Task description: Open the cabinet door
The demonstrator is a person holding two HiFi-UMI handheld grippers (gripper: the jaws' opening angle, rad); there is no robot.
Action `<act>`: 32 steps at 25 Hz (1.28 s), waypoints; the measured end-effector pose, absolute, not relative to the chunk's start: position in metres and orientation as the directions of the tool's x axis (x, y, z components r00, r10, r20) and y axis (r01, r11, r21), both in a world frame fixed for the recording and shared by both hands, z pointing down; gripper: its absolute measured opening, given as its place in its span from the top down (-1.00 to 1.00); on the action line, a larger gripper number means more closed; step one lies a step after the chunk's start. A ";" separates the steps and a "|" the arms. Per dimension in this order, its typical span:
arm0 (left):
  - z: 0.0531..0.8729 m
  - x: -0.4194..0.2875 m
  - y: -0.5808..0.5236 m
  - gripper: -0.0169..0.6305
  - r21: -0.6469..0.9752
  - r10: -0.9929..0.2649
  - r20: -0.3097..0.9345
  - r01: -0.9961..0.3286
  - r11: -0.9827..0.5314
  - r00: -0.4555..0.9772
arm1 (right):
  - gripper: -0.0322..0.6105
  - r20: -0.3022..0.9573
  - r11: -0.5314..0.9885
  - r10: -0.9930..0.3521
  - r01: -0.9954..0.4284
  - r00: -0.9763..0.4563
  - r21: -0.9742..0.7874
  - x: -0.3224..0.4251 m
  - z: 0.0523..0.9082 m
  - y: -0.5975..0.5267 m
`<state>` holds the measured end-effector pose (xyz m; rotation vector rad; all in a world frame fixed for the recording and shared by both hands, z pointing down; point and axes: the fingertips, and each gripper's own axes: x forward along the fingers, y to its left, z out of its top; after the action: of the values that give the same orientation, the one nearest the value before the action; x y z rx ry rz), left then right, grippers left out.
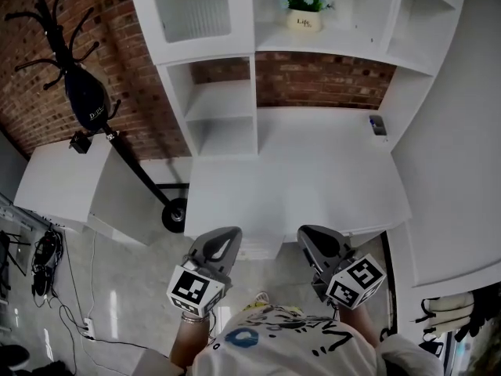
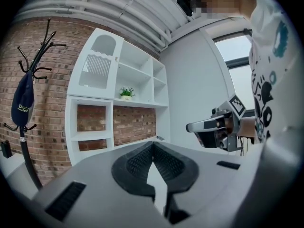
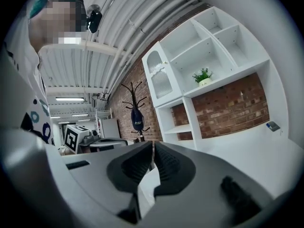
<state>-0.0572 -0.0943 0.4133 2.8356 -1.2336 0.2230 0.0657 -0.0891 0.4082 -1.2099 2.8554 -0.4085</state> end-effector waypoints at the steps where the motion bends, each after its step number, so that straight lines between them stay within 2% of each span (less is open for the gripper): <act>1: 0.413 -0.060 -0.098 0.90 -0.020 -0.721 0.148 -0.727 -0.686 0.677 | 0.81 0.089 0.662 -0.712 -0.708 -0.697 -0.244 0.064 0.407 -0.092; 14: 0.414 -0.055 -0.139 0.91 -0.025 -0.713 0.135 -0.717 -0.697 0.688 | 0.81 0.083 0.668 -0.708 -0.704 -0.701 -0.241 0.060 0.403 -0.127; 32: 0.403 -0.044 -0.249 0.90 -0.048 -0.800 0.096 -0.800 -0.599 0.593 | 0.81 0.054 0.787 -0.583 -0.580 -0.810 -0.211 0.061 0.394 -0.254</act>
<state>-0.0444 -0.2493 0.4027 2.8036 -1.4072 0.1683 0.0605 -0.2545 0.3935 -0.9631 2.9564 -0.3419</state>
